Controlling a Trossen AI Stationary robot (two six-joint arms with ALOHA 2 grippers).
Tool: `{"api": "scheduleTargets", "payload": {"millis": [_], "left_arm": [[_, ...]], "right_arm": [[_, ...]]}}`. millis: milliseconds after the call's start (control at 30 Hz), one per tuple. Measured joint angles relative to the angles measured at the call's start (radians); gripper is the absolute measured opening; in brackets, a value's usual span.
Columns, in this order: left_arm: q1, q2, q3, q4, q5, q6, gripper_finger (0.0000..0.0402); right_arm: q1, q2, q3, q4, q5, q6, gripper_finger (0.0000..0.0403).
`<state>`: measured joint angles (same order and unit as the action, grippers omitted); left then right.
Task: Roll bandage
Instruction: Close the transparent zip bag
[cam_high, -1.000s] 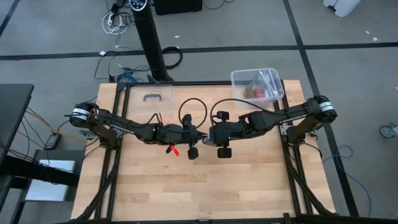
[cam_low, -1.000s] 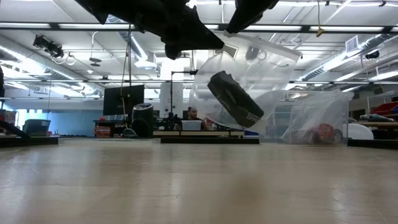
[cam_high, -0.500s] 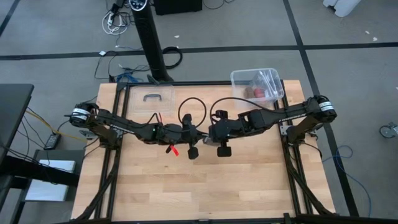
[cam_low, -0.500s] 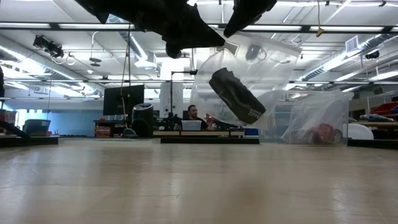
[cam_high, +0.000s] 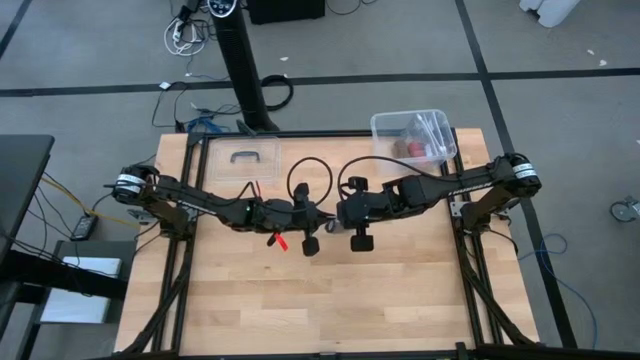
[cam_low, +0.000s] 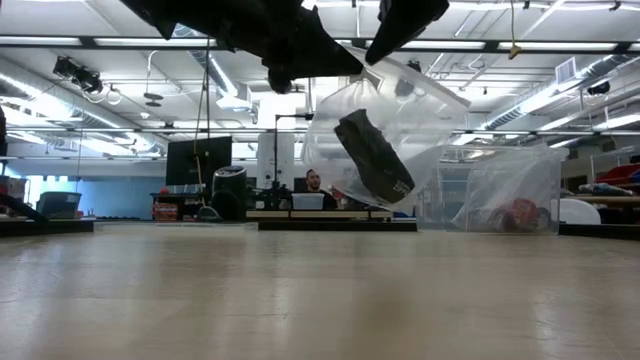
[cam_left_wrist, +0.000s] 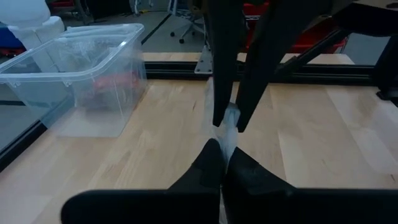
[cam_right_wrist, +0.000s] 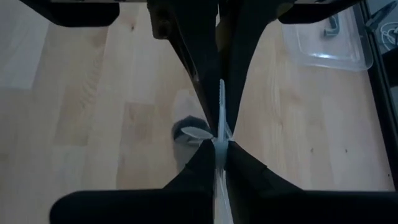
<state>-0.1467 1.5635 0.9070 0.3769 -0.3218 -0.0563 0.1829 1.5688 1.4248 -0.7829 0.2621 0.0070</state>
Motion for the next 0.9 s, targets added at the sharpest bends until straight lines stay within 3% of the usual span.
{"api": "scheduleTargets", "payload": {"millis": [900], "left_arm": [[-0.006,0.000,0.001,-0.013,0.042,0.004,0.0003]], "right_arm": [[0.000,-0.019,-0.001,-0.122,-0.005,0.041,0.0018]]}}
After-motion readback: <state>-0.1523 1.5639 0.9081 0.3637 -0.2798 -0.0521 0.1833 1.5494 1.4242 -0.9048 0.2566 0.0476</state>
